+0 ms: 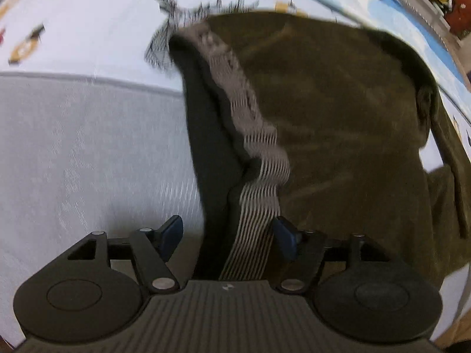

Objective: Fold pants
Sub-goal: 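Grasp the striped waistband with the left tool while the right tool grasps a pant leg hem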

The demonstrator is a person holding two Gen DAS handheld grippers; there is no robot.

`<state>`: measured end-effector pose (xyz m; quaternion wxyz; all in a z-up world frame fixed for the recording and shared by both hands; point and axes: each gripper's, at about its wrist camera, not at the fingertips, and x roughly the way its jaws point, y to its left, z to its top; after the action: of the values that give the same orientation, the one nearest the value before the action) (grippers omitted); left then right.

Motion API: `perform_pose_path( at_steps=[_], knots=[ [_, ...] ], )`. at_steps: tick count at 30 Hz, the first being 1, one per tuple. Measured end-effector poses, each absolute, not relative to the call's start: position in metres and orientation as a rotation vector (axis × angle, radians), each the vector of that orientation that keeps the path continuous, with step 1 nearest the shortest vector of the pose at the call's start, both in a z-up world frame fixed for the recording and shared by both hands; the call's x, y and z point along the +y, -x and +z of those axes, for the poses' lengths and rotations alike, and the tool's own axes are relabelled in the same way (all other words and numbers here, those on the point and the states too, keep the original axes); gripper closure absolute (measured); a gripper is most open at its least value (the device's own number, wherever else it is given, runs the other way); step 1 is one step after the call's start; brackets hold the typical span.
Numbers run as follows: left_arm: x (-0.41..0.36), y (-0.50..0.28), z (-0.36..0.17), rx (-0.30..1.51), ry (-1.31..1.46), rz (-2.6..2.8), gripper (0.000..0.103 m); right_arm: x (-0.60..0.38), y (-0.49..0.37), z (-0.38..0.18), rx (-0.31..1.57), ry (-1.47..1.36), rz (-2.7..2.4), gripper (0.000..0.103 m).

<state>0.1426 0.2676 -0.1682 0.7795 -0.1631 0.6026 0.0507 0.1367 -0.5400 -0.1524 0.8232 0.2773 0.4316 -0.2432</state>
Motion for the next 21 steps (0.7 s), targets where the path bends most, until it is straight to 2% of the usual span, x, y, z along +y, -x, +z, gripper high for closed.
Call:
perform_pose_path(
  at_steps=[3,6,7,9,11,12,13,14,21],
  knots=[
    [0.266,-0.134,-0.177,1.336,0.338,0.069,0.029,-0.571,-0.125,-0.17,0.88,-0.749,-0.562,0.06],
    [0.254,-0.127,-0.177,1.339,0.282,0.028,0.029,-0.585,-0.12,-0.183,0.851,-0.845,-0.533,0.052],
    [0.251,-0.125,-0.176,1.338,0.261,0.017,0.032,-0.582,-0.124,-0.183,0.842,-0.831,-0.525,0.05],
    [0.243,-0.122,-0.173,1.324,0.214,-0.001,0.047,-0.579,-0.133,-0.181,0.832,-0.795,-0.509,0.051],
    [0.24,-0.122,-0.17,1.316,0.191,0.002,0.059,-0.574,-0.141,-0.178,0.842,-0.756,-0.513,0.068],
    [0.239,-0.121,-0.167,1.311,0.192,0.005,0.067,-0.574,-0.144,-0.176,0.856,-0.732,-0.525,0.09],
    [0.24,-0.12,-0.163,1.302,0.197,0.01,0.07,-0.576,-0.144,-0.173,0.851,-0.724,-0.525,0.091],
    [0.241,-0.118,-0.158,1.289,0.194,0.017,0.081,-0.577,-0.142,-0.169,0.835,-0.727,-0.522,0.092],
    [0.254,-0.095,-0.12,1.185,0.184,0.073,0.089,-0.577,-0.113,-0.116,0.713,-0.575,-0.576,0.095]
  ],
)
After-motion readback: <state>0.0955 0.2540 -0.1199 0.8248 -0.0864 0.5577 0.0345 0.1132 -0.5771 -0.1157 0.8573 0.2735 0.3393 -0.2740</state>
